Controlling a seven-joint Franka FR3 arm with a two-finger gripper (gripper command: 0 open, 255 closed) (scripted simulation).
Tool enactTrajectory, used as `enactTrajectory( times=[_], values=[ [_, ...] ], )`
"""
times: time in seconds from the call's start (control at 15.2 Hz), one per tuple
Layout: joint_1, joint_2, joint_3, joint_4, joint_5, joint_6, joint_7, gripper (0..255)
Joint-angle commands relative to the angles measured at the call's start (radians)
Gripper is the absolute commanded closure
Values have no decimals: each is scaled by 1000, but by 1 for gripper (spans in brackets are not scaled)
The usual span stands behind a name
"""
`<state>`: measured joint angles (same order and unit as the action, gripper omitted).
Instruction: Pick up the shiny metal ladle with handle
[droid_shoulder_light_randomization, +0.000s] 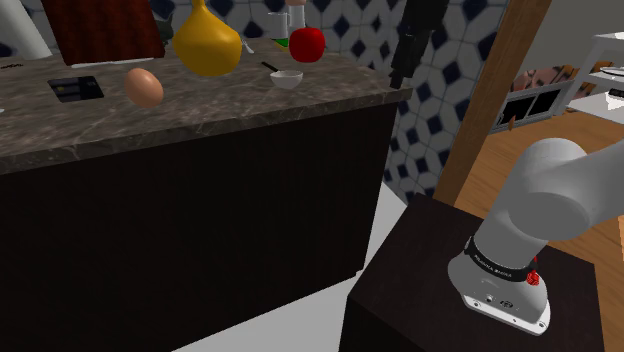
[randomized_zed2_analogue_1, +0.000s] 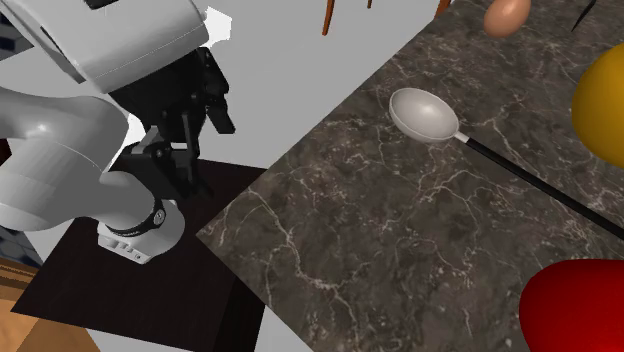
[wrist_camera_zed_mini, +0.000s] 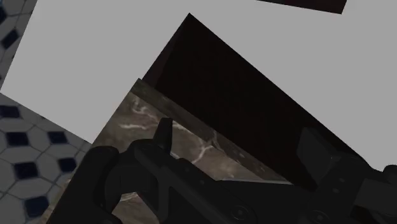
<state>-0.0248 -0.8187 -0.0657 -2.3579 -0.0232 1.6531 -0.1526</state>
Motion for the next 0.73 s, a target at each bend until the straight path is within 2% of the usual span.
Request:
enactTrajectory(
  times=[0.0, 0.66],
  values=[
    [0, 0, 0, 0, 0, 0, 0, 0],
    [-22, 364, 121, 267, 70, 109, 298, 0]
  ],
)
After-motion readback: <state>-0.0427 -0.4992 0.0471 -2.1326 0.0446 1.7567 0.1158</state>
